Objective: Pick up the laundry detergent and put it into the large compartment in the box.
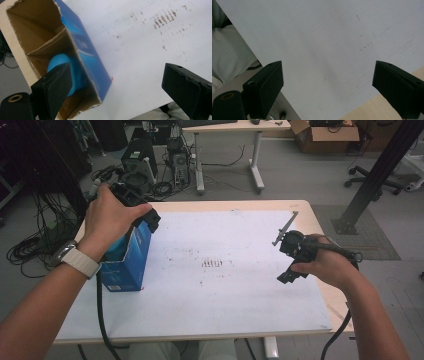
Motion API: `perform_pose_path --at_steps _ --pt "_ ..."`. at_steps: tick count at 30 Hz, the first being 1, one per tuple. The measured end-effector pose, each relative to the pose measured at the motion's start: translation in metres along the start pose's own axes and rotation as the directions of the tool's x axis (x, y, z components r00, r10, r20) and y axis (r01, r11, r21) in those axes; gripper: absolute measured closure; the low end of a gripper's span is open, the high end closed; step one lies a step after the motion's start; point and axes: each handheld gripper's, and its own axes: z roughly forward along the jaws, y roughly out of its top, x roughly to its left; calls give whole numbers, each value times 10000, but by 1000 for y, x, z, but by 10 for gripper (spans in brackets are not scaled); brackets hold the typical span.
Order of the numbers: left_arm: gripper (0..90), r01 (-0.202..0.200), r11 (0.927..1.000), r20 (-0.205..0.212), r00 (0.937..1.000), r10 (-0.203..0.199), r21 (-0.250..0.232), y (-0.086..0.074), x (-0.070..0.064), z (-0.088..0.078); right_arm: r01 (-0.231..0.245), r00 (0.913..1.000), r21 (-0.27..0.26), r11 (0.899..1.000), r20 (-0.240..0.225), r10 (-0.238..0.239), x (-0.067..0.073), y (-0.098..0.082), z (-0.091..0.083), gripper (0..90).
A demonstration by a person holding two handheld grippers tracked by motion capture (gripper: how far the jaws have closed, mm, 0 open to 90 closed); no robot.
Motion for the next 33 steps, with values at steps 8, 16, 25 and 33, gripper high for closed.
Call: perform_pose_path --at_steps 8,16,25,33 --pt "96 -548 9984 196 9983 550 -113 1 -16 -3 15 10000 13 10000 -22 -15 0 1 0 98" --pt "77 -1075 9940 434 9932 1082 -178 4 -33 0 17 10000 40 10000 -33 -17 -1 3 1 98" --pt "51 -1295 9914 611 9896 1302 -166 6 -43 7 57 10000 8 10000 -30 -57 -1 3 1 98" --pt "56 -1330 9909 682 9886 1340 -192 7 -44 8 51 10000 -5 10000 -27 -51 -2 4 1 98"
